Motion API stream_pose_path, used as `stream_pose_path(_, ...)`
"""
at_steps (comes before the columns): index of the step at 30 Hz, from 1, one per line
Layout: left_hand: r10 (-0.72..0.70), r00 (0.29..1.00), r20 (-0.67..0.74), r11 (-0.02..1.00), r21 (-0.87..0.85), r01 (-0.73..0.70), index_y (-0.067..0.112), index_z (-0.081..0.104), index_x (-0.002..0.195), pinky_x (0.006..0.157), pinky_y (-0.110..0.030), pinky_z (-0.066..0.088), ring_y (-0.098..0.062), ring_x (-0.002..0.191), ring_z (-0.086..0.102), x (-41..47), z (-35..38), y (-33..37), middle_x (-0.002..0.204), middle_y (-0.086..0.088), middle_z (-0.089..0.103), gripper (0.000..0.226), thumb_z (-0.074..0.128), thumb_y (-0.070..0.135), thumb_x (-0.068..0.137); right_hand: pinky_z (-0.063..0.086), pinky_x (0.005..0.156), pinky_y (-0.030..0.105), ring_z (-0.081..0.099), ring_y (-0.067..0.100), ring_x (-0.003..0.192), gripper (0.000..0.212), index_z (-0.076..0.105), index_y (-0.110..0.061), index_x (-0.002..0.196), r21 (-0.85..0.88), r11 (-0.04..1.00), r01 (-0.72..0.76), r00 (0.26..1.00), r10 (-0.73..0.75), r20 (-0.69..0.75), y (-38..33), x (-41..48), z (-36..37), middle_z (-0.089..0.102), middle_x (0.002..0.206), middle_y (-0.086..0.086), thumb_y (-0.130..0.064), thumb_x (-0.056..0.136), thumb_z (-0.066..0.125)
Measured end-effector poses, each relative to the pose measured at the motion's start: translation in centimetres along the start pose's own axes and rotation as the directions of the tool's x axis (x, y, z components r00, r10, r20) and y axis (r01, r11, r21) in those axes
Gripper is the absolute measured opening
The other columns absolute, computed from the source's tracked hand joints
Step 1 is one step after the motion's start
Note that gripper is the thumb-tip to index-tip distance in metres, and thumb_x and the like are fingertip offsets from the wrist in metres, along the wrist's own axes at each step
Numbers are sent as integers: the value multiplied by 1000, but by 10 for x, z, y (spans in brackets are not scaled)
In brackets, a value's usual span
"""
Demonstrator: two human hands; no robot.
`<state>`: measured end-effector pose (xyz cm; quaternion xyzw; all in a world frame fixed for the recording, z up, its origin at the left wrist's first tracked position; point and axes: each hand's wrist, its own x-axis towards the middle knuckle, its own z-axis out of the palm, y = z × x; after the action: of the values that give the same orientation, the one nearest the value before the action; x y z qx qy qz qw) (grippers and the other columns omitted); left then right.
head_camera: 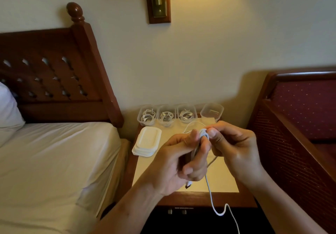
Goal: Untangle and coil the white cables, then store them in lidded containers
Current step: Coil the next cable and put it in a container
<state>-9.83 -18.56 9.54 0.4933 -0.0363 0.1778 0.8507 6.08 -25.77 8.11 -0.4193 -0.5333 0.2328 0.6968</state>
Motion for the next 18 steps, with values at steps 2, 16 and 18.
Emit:
stream_pose_path(2, 84, 995, -46, 995, -56, -87, 3, 60, 95, 45, -26, 30, -9, 41, 39, 4, 4, -6, 54, 1, 47, 36, 38, 27, 110, 43, 42, 30, 53, 23, 49, 19, 76, -6, 99, -35, 998, -50, 998, 49, -42, 9, -5, 3, 66, 69, 4, -7, 99, 57)
stream_pose_path(16, 243, 935, -258, 726, 687, 1, -2, 64, 102, 86, -55, 61, -35, 90, 76, 27, -12, 12, 92, -20, 76, 27, 48, 19, 109, 28, 50, 19, 35, 7, 49, 40, 67, -37, 76, -407, 890, -204, 968, 246, 54, 13, -29, 28, 54, 57, -8, -7, 102, 59)
stream_pose_path(18, 240, 941, -240, 467, 878, 104, 1, 67, 103, 88, -44, 61, -19, 89, 75, 26, -21, 10, 92, -8, 78, 24, 51, 18, 109, 33, 51, 27, 39, 11, 52, 26, 76, -31, 86, -476, 862, -175, 963, 252, 101, 9, -29, 23, 62, 64, -5, -11, 99, 65)
